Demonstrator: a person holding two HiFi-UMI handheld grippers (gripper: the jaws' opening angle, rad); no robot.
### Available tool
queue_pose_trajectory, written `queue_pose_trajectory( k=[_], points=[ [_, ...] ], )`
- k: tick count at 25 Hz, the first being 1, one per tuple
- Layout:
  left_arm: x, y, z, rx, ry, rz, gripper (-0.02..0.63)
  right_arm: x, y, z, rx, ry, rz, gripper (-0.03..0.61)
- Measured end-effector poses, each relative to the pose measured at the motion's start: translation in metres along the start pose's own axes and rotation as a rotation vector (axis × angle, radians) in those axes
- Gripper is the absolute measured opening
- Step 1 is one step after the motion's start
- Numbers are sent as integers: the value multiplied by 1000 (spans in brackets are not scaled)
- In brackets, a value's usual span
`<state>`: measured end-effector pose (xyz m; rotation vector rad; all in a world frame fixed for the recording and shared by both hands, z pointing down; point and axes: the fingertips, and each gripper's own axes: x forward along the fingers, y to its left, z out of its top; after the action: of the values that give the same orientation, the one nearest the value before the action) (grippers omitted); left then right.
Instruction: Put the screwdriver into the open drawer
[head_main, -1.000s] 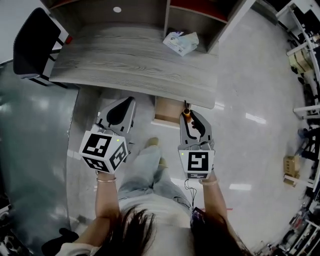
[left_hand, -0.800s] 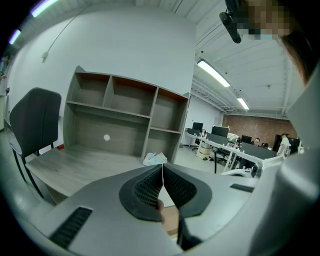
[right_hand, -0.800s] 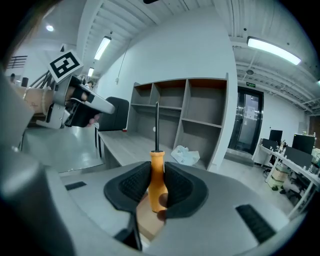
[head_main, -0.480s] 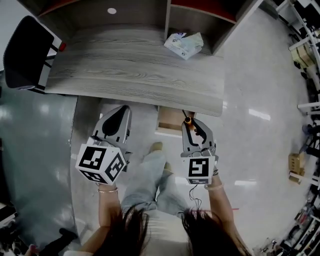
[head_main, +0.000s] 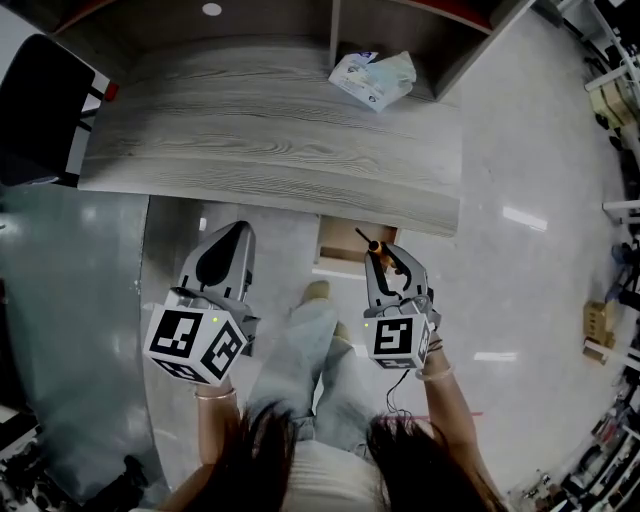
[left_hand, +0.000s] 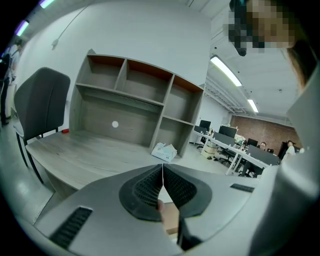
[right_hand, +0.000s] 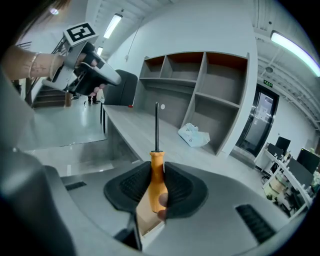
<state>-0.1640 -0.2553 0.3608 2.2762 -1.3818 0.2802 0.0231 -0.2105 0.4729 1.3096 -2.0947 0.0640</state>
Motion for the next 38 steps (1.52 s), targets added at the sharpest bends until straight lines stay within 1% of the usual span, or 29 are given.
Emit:
queue_pose_trajectory(
  k=[6,13,21,26,31,38],
  points=[
    [4,15,-3,-21,-2,33,20,25,6,-21,-37,38,25,100],
    [6,29,-7,-32,-1,61,20,51,15,-40,-137,66,55,100],
    [9,36,-20,-28,20,70,20,72,26,-69,-182,131,81,100],
    [21,37,-30,-10,35,56,20,84,33,-85,-184,176,95,100],
    [37,29,-45,19,54,22,20,94,36,-101,-186,222,97,100],
    [57,13,-76,66,96,-30,20,106,34,-116,-173,285,87,100]
  ],
)
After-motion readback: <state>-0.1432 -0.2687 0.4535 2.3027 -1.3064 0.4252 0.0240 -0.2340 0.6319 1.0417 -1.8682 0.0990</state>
